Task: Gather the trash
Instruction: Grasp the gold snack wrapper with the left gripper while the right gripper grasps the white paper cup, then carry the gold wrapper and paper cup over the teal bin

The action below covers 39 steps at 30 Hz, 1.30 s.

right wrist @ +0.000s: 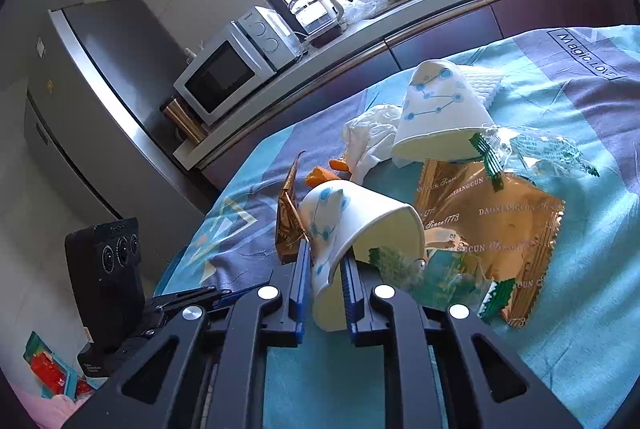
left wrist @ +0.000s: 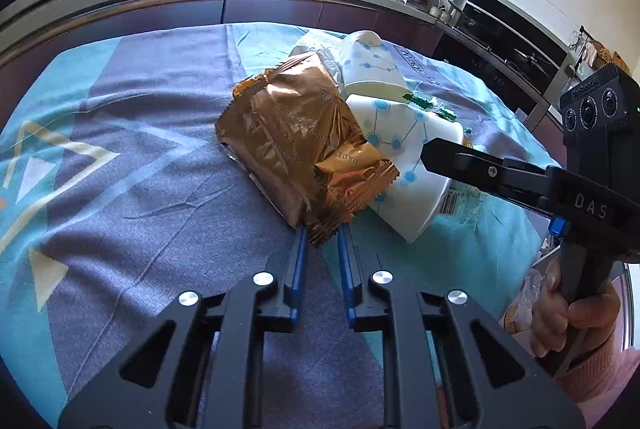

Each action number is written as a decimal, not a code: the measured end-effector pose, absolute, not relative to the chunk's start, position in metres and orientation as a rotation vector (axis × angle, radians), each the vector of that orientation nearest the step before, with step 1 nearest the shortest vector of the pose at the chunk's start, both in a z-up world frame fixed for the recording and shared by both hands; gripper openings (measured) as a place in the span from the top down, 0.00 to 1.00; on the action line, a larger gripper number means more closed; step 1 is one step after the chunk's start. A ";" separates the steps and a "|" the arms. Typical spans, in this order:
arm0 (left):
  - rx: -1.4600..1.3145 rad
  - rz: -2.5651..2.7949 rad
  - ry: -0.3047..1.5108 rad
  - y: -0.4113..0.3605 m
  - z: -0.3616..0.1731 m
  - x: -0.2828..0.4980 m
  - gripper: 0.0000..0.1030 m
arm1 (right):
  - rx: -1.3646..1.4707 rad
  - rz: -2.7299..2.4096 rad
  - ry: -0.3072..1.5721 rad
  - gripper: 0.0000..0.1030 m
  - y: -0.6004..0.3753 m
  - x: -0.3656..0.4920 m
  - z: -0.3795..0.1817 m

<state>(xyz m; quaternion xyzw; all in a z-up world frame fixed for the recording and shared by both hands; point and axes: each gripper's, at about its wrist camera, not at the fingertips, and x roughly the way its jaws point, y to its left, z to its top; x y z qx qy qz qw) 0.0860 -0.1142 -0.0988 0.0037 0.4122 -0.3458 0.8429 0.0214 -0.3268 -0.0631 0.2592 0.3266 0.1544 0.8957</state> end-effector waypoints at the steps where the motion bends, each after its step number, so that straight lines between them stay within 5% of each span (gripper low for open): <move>1: 0.002 -0.726 0.867 -0.112 -0.098 0.086 0.89 | 0.539 0.325 0.673 0.91 -0.326 0.022 -0.062; 11: -0.031 -0.700 0.812 -0.088 -0.084 0.083 0.96 | 0.528 0.405 0.641 0.96 -0.314 0.027 -0.050; 13: -0.033 -0.691 0.800 -0.084 -0.081 0.081 0.52 | 0.521 0.421 0.638 0.96 -0.309 0.028 -0.048; 14: -0.029 -0.675 0.779 -0.082 -0.079 0.079 0.45 | 0.520 0.434 0.638 0.96 -0.307 0.029 -0.047; 21: -0.007 -0.671 0.748 -0.081 -0.072 0.078 0.43 | 0.498 0.467 0.650 0.96 -0.298 0.035 -0.044; 25: -0.028 -0.668 0.755 -0.081 -0.075 0.081 0.28 | 0.484 0.472 0.659 0.96 -0.296 0.034 -0.044; 32: -0.063 -0.664 0.760 -0.073 -0.074 0.084 0.29 | 0.468 0.484 0.663 0.96 -0.293 0.035 -0.043; 39: -0.180 -0.655 0.863 -0.052 -0.095 0.099 0.59 | 0.446 0.489 0.673 0.96 -0.287 0.034 -0.042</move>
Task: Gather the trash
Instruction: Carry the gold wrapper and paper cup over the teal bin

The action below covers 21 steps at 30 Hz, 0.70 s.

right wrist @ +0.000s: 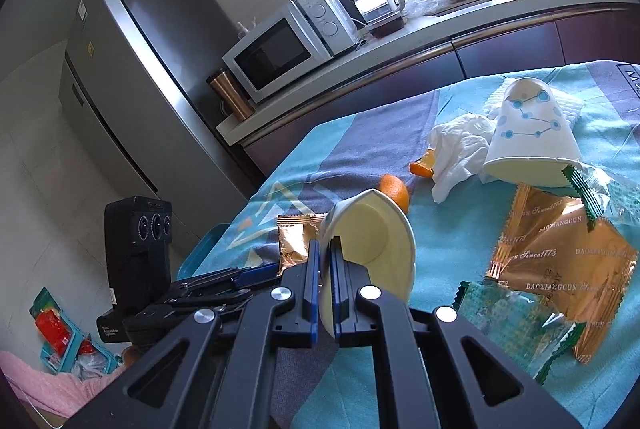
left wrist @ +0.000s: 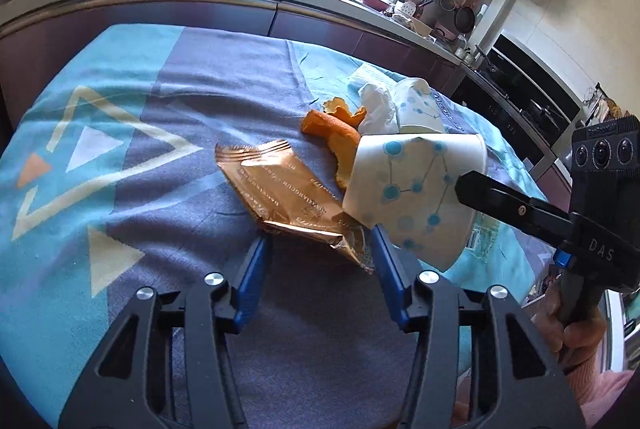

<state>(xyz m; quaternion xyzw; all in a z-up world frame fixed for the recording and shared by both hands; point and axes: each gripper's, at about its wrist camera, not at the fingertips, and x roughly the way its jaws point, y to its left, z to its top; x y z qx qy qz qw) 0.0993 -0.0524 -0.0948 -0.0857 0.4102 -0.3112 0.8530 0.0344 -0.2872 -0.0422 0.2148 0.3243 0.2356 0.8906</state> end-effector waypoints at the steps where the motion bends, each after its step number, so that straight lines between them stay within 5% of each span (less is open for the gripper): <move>1: -0.196 -0.656 0.874 -0.049 -0.097 0.101 0.66 | 0.445 0.489 0.675 0.96 -0.287 0.035 -0.042; 4: -0.229 -0.649 0.899 -0.041 -0.104 0.106 0.85 | 0.438 0.490 0.677 0.96 -0.285 0.036 -0.041; 21: -0.224 -0.467 0.736 0.063 -0.062 0.073 0.90 | 0.351 0.630 0.654 0.96 -0.224 0.051 -0.010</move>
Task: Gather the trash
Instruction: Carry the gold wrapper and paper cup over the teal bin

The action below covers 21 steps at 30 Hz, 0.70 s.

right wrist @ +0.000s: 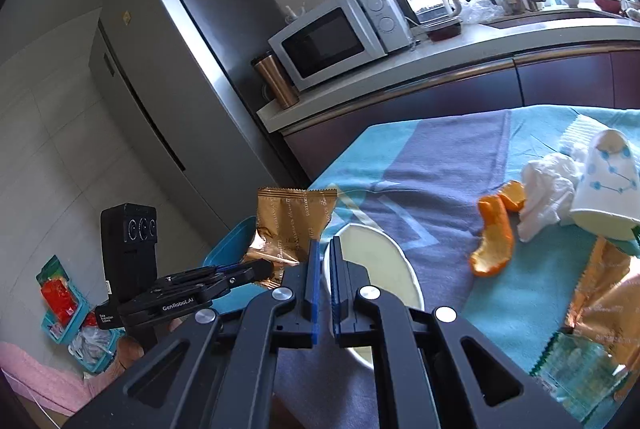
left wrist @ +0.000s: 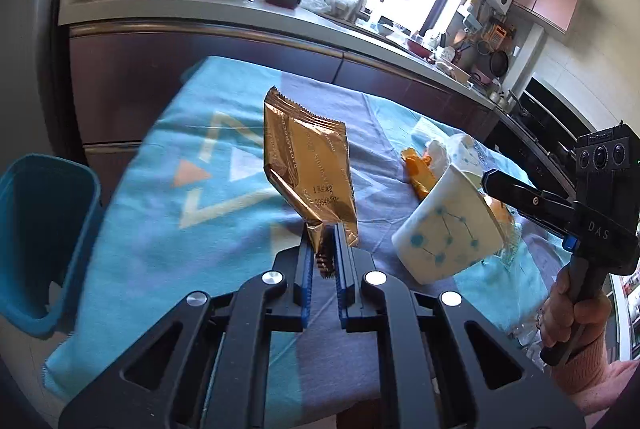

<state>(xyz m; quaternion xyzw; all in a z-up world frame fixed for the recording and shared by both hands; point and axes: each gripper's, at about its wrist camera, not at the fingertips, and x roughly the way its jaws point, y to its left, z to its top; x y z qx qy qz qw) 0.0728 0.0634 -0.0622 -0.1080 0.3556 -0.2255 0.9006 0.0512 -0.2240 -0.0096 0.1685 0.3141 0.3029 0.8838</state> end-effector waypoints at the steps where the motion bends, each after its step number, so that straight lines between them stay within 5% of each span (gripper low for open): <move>1: -0.229 -0.451 0.729 0.074 -0.060 0.070 0.90 | 0.340 0.642 0.649 0.97 -0.217 0.053 -0.007; 8: -0.265 -0.339 0.697 0.139 -0.055 0.055 0.90 | 0.272 0.675 0.682 0.98 -0.181 0.066 -0.004; 12: -0.283 -0.315 0.695 0.162 -0.059 0.047 0.90 | 0.241 0.638 0.685 0.94 -0.186 0.060 0.001; 16: -0.286 -0.307 0.696 0.170 -0.064 0.046 0.90 | 0.171 0.606 0.722 0.78 -0.190 0.053 0.001; 21: -0.297 -0.279 0.684 0.180 -0.062 0.046 0.90 | 0.082 0.576 0.794 0.81 -0.184 0.051 -0.013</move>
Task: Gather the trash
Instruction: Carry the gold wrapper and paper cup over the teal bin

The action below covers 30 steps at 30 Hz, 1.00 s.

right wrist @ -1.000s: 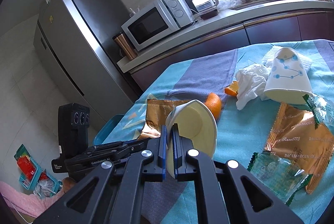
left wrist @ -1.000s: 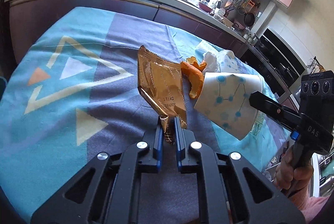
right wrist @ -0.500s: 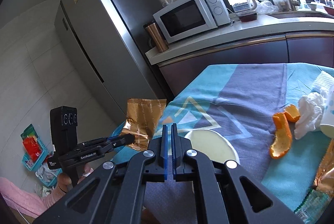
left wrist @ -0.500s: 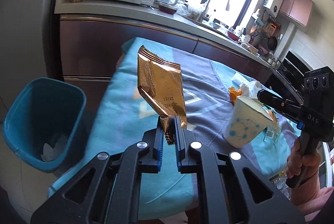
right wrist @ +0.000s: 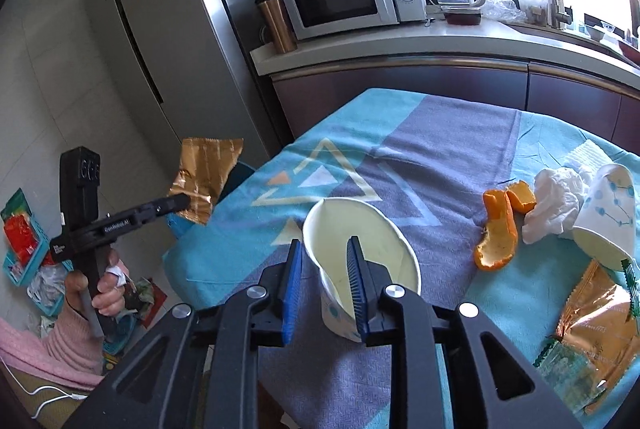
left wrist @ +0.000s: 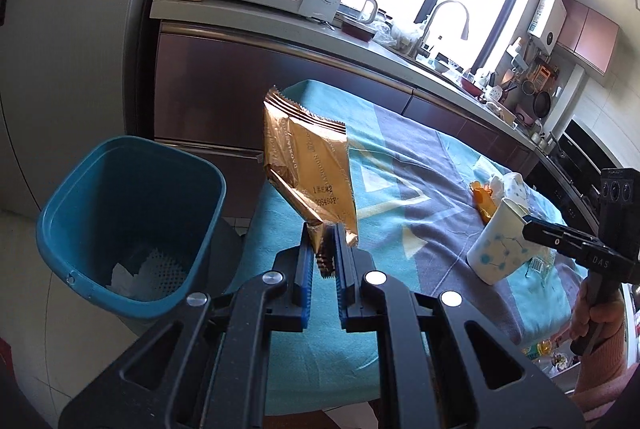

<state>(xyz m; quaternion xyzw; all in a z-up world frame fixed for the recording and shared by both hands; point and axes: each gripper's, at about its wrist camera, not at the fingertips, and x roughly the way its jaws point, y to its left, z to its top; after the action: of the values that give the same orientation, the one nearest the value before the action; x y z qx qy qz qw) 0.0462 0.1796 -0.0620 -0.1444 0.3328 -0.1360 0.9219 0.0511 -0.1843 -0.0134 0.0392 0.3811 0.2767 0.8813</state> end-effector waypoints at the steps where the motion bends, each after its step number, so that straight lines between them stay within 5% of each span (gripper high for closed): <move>1: -0.299 -0.269 0.681 0.184 -0.062 0.046 0.90 | 0.062 0.572 0.796 0.89 -0.182 0.051 -0.015; 6: -0.303 -0.207 0.675 0.206 -0.062 0.042 0.90 | 0.017 0.583 0.777 0.97 -0.173 0.053 -0.012; 16: -0.310 -0.045 0.672 0.267 -0.062 0.041 0.90 | 0.103 0.771 0.672 0.97 -0.116 0.082 0.021; 30: -0.323 0.062 0.798 0.305 -0.104 0.075 0.89 | 0.086 1.020 0.812 0.97 0.053 0.149 -0.006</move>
<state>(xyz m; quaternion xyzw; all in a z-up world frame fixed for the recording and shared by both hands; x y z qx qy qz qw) 0.0745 0.3048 -0.1042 -0.1567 0.3866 0.0299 0.9083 0.1494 0.0531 -0.0064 0.0401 0.3778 0.4745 0.7941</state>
